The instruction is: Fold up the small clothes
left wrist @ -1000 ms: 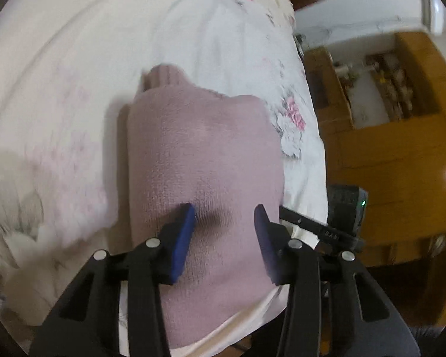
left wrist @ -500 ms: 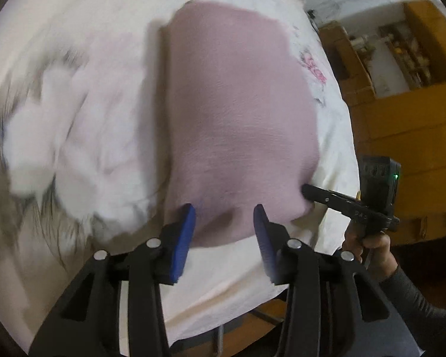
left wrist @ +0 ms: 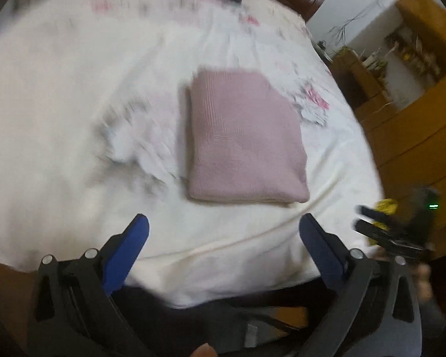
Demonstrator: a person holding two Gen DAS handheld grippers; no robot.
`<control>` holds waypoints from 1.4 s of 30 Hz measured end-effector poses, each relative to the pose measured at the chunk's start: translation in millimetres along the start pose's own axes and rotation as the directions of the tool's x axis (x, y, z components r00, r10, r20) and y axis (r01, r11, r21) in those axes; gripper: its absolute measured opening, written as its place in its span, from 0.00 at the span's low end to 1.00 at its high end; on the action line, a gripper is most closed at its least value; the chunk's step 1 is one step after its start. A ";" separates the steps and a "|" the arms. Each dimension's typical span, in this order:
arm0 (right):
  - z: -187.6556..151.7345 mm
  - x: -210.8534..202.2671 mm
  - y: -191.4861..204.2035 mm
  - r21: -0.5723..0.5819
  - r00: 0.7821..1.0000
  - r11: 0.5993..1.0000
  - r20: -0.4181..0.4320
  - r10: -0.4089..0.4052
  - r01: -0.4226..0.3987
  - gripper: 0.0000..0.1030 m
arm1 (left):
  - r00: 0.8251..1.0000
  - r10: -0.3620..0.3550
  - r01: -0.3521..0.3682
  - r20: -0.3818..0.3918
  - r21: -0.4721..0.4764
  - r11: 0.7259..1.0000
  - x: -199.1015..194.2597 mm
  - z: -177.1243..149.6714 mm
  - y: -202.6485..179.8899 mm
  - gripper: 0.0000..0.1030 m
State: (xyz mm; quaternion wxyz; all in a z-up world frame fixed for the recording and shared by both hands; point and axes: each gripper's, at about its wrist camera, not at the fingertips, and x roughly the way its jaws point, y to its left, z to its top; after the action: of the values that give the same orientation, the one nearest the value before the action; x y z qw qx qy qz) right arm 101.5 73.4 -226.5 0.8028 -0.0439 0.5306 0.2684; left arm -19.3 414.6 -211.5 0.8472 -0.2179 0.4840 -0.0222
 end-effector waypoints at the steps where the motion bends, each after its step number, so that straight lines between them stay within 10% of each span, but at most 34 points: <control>1: -5.5 -9.1 7.6 -0.013 0.999 0.999 0.019 -0.045 0.046 0.97 | 0.999 0.033 -0.034 0.037 0.028 0.999 -12.5 -1.2 -14.2 0.97; 8: -24.1 -78.7 58.2 0.005 0.953 0.957 0.091 -0.290 0.291 0.96 | 0.951 0.241 -0.267 0.193 0.119 0.956 -95.0 -31.6 -82.2 0.97; 25: -29.3 -224.8 118.3 -0.001 0.932 0.950 0.194 -0.307 0.313 0.96 | 0.973 0.167 -0.198 0.162 0.203 0.959 -190.9 -57.9 -152.5 0.97; 42: -26.4 -227.0 124.0 0.001 0.922 0.940 0.196 -0.334 0.341 0.96 | 0.976 0.173 -0.194 0.131 0.162 0.968 -182.7 -54.8 -141.0 0.97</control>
State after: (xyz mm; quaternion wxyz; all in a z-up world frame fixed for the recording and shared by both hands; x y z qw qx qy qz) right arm -46.0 82.4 -12.6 0.8837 -0.1216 0.4304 0.1378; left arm -137.1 313.4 -32.3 0.8879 -0.0982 0.4486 0.0269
